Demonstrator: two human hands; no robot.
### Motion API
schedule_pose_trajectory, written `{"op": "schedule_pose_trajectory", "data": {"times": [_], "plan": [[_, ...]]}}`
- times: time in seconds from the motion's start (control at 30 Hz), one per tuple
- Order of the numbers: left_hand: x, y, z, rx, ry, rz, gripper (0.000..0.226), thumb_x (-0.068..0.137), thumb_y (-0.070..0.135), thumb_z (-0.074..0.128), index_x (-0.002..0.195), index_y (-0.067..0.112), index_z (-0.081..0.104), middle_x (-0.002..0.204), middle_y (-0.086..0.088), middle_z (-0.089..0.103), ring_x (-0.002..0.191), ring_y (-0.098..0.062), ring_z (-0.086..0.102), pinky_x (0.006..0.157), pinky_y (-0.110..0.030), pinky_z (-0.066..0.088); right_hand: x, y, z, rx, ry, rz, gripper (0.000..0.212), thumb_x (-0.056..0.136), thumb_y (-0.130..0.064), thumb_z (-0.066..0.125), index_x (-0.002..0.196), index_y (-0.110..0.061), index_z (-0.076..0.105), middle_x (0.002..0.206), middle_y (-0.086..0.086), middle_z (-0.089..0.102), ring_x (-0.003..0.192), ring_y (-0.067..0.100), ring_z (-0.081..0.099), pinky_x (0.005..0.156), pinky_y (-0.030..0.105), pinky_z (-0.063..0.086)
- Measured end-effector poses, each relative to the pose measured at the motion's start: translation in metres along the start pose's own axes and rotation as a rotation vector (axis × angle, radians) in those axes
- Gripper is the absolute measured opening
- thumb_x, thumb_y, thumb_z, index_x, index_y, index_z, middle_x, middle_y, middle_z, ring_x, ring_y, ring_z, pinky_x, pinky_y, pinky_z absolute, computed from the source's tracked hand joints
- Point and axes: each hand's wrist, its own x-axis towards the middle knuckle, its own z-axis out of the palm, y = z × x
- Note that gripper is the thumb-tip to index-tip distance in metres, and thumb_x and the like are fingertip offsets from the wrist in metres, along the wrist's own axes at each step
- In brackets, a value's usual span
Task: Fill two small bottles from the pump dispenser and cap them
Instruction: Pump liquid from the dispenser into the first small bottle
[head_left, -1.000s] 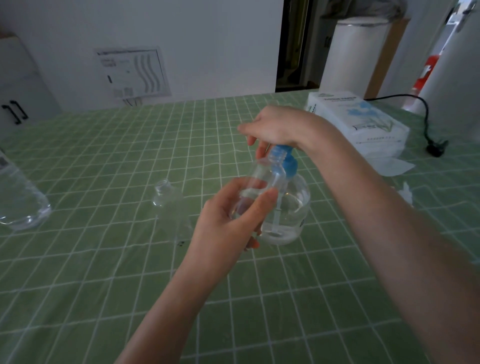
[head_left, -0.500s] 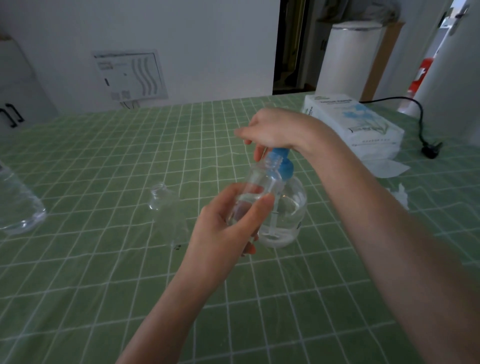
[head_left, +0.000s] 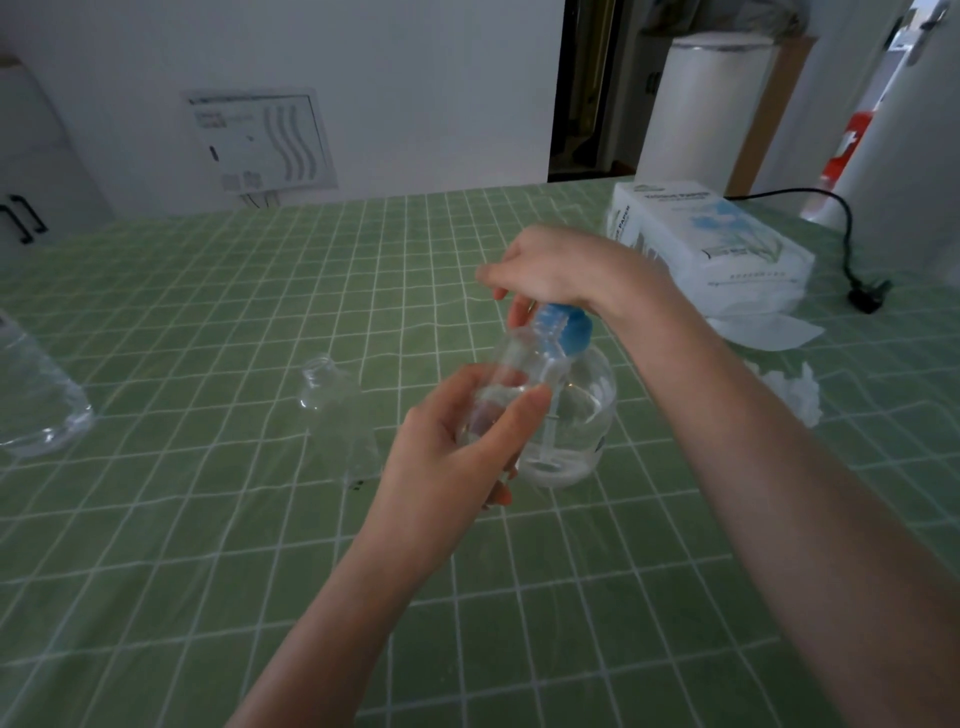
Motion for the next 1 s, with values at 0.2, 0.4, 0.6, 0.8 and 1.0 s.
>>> {"op": "schedule_pose_trajectory", "data": {"times": [0.2, 0.4, 0.6, 0.8, 1.0], "plan": [[0.002, 0.003, -0.001, -0.001, -0.006, 0.019, 0.033, 0.068, 0.053, 0.064, 0.092, 0.031, 0.067, 0.059, 0.011, 0.060, 0.052, -0.004, 0.055, 0.047, -0.017, 0.045, -0.001, -0.004, -0.008, -0.009, 0.058, -0.028, 0.042, 0.096, -0.039, 0.045, 0.118, -0.007, 0.059, 0.102, 0.008, 0.069, 0.092, 0.022, 0.064, 0.075, 0.031, 0.043], [0.002, 0.005, 0.000, -0.005, 0.008, 0.017, 0.036, 0.065, 0.050, 0.062, 0.093, 0.027, 0.066, 0.057, 0.011, 0.059, 0.051, -0.004, 0.055, 0.047, -0.018, 0.045, 0.001, -0.005, -0.008, -0.025, 0.046, -0.019, 0.044, 0.096, -0.040, 0.044, 0.121, -0.006, 0.058, 0.100, 0.009, 0.070, 0.090, 0.023, 0.066, 0.078, 0.032, 0.045], [0.001, 0.002, 0.000, 0.001, 0.017, 0.006, 0.041, 0.062, 0.053, 0.063, 0.094, 0.026, 0.066, 0.058, 0.009, 0.059, 0.050, -0.006, 0.054, 0.046, -0.017, 0.044, 0.003, 0.000, -0.002, -0.001, 0.019, 0.007, 0.049, 0.097, -0.039, 0.044, 0.130, -0.005, 0.052, 0.124, 0.015, 0.061, 0.109, 0.029, 0.059, 0.090, 0.034, 0.042], [0.002, 0.000, -0.001, 0.001, 0.009, 0.000, 0.036, 0.064, 0.053, 0.063, 0.091, 0.029, 0.067, 0.056, 0.009, 0.058, 0.050, -0.006, 0.053, 0.046, -0.016, 0.044, 0.001, 0.001, 0.000, 0.000, 0.006, 0.018, 0.047, 0.097, -0.038, 0.044, 0.129, -0.005, 0.053, 0.123, 0.015, 0.061, 0.109, 0.030, 0.058, 0.091, 0.035, 0.042], [0.004, 0.002, 0.000, 0.000, 0.002, 0.027, 0.019, 0.075, 0.044, 0.063, 0.089, 0.030, 0.066, 0.056, 0.013, 0.060, 0.050, -0.003, 0.054, 0.046, -0.016, 0.044, -0.003, -0.005, -0.010, -0.010, 0.071, -0.030, 0.043, 0.096, -0.037, 0.044, 0.115, -0.002, 0.062, 0.101, 0.013, 0.071, 0.095, 0.027, 0.066, 0.081, 0.034, 0.048]]}}
